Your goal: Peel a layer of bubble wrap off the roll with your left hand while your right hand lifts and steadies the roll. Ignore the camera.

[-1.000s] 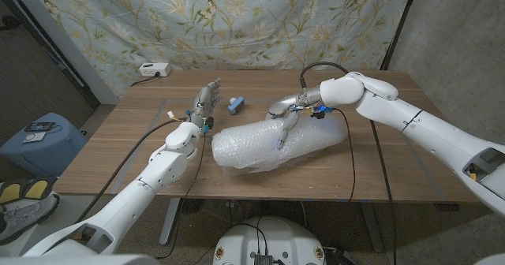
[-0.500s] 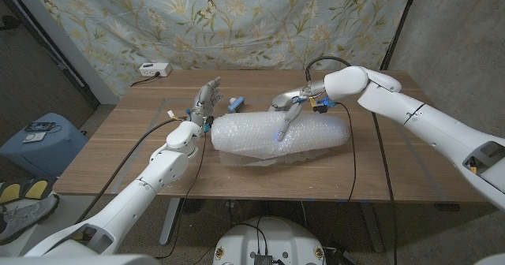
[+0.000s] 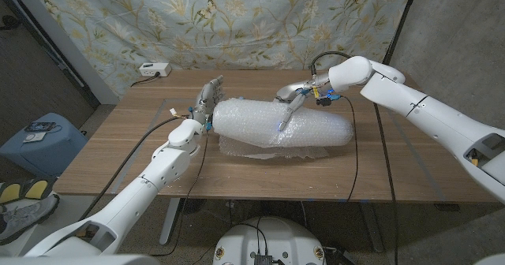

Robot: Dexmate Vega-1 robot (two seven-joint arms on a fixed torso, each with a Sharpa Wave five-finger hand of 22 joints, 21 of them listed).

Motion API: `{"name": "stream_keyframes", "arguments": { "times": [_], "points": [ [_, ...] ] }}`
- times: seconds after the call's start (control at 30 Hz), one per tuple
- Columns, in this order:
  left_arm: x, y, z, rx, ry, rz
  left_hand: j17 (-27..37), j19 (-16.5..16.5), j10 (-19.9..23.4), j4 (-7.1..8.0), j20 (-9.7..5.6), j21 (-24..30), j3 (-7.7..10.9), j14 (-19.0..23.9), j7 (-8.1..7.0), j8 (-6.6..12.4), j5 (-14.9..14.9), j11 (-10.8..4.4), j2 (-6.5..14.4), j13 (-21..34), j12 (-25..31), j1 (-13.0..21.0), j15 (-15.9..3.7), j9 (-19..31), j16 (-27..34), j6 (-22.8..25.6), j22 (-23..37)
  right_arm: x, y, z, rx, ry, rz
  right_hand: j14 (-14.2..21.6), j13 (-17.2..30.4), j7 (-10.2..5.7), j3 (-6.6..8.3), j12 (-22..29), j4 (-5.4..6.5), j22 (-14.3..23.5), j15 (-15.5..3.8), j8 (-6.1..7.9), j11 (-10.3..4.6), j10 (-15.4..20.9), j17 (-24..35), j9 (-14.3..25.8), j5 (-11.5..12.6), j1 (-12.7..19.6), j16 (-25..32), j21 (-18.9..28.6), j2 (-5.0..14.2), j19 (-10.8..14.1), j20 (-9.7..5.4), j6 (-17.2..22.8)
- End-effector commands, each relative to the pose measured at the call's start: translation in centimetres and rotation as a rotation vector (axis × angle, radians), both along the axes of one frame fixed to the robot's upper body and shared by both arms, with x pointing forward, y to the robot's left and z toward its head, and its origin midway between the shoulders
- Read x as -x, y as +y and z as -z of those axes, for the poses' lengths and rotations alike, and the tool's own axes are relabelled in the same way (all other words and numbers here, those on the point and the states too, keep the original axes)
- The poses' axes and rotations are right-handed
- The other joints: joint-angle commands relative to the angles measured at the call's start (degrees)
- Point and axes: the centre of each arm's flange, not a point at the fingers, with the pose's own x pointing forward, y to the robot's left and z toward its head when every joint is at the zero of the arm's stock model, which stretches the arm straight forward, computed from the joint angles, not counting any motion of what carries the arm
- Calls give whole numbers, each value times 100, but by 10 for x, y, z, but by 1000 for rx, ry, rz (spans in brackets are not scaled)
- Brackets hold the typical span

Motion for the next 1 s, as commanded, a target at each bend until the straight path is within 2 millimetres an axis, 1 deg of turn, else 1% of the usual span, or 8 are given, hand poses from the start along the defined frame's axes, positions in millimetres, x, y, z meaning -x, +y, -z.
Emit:
{"name": "stream_keyframes", "arguments": {
  "times": [0.03,0.17,0.23,0.57,0.7,0.87,0.9,1.0],
  "points": [
    [-4,-9,-8,-39,-10,29,6,18,36,-39,-9,-19,11,45,-20,-13,36,-48,-7,33,14,98,-12,26,-27,64,16,-10,-17,-14,-77,114,49,222,64,-190,190,25,45,30,-752,-11,-339,340,34,28,-18,1517,-31,52,1462,40,-352,203],
    [-6,-11,-12,-73,-10,41,4,5,-4,-164,-7,-42,22,25,1,-45,60,-29,-82,28,-15,182,-23,18,-44,19,6,-14,-22,-17,-85,142,64,218,66,-180,179,20,62,31,-746,-27,-304,332,54,32,-32,1511,-59,74,1474,23,-339,178],
    [-6,-12,-14,-77,-12,44,4,-6,-1,-213,5,-54,26,25,17,-61,70,-36,-105,26,-19,216,-17,16,-46,-14,3,-16,-24,-19,-90,152,71,219,57,-180,174,11,61,32,-749,-30,-323,328,65,33,-36,1517,-64,84,1472,22,-335,175],
    [-5,-12,-22,-106,-23,56,5,23,-22,-349,22,-63,30,17,34,-89,90,-47,-171,23,-41,312,-7,10,-53,-86,-3,-20,-29,-29,-118,192,80,232,54,-162,151,15,78,32,-744,-38,-296,356,116,39,-51,1518,-96,133,1491,6,-326,188],
    [-5,-12,-25,-120,-30,75,6,35,-28,-413,32,-69,23,10,37,-105,95,-40,-216,23,-49,355,10,8,-56,-139,-6,-21,-33,-32,-140,205,93,236,72,-151,143,23,88,31,-740,-45,-313,354,130,42,-54,1509,-111,151,1500,5,-323,181],
    [-3,-14,-28,-135,-41,95,9,42,-80,-468,51,-80,-12,-1,54,-142,91,36,-281,22,-78,384,16,5,-60,-250,-7,-22,-39,-36,-181,206,112,263,84,-140,122,39,100,30,-738,-51,-323,385,166,46,-59,1495,-120,188,1507,11,-313,189],
    [-3,-14,-29,-137,-42,99,9,43,-95,-480,51,-84,-23,-12,77,-146,88,84,-297,23,-85,392,24,4,-63,-273,-7,-22,-41,-37,-189,211,115,266,86,-131,122,42,105,30,-738,-46,-326,387,170,46,-59,1492,-125,195,1515,15,-308,206],
    [-2,-14,-29,-138,-42,107,10,38,-117,-492,56,-92,-40,-44,90,-149,85,89,-316,23,-96,398,39,3,-73,-295,-7,-22,-43,-38,-195,207,128,285,102,-132,114,49,105,29,-745,-49,-310,384,190,49,-61,1493,-129,214,1519,12,-304,213]
  ]
}}
